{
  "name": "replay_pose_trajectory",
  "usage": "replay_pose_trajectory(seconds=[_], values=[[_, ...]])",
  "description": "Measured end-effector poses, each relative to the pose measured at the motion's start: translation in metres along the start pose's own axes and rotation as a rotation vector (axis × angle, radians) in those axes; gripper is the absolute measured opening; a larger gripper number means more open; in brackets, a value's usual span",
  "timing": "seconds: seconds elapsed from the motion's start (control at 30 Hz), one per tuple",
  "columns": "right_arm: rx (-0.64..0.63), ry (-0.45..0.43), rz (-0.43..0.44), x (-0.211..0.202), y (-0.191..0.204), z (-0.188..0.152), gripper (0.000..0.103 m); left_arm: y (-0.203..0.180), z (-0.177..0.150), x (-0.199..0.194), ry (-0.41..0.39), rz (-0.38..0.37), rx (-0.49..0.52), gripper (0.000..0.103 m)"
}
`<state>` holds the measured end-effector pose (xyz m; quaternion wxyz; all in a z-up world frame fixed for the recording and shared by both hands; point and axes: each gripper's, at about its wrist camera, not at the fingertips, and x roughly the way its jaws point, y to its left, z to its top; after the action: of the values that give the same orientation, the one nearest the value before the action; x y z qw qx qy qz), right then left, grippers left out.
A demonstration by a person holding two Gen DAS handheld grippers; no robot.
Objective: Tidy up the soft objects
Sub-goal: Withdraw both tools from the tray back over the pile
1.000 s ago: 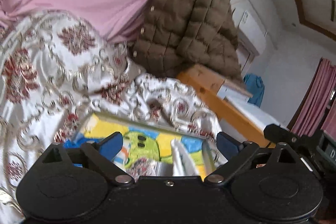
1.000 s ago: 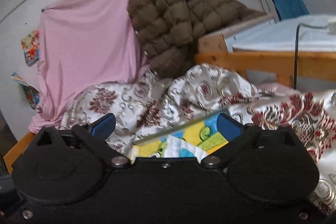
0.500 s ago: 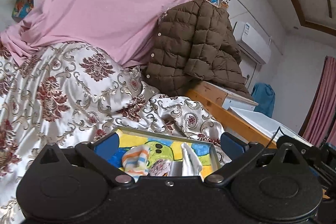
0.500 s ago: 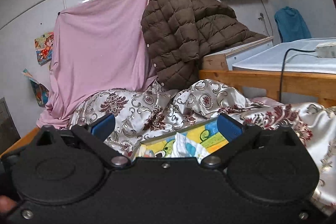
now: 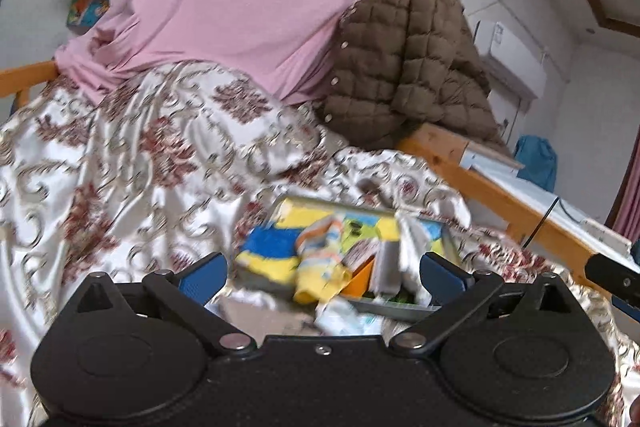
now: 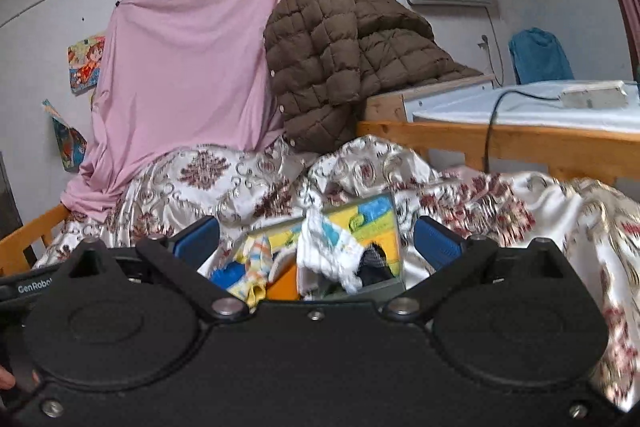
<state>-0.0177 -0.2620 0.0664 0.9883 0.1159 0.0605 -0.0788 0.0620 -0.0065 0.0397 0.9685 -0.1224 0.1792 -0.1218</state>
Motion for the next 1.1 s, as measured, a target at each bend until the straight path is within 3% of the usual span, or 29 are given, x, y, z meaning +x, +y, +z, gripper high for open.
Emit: replay_pose_trajectory(seconds=[0.3, 0.53, 0.7, 0.97, 1.1], values=[[-0.037, 0.133, -0.069, -0.023, 0.005, -0.035, 0.103, 0.015, -0.029, -0.019, 0.086, 0.053, -0.005, 0.102], [-0.056, 0.296, -0.146, -0.028, 0.012, -0.070, 0.103, 0.010, -0.052, -0.018, 0.201, 0.108, 0.058, 0.102], [-0.044, 0.422, -0.126, -0.021, 0.015, -0.091, 0.102, 0.008, -0.063, -0.013, 0.283, 0.099, 0.089, 0.102], [-0.046, 0.483, -0.138, -0.020, 0.022, -0.104, 0.102, 0.007, -0.072, -0.004, 0.359, 0.110, 0.104, 0.102], [-0.030, 0.528, -0.145, -0.004, 0.019, -0.107, 0.102, 0.003, -0.080, 0.003, 0.433, 0.106, 0.144, 0.102]])
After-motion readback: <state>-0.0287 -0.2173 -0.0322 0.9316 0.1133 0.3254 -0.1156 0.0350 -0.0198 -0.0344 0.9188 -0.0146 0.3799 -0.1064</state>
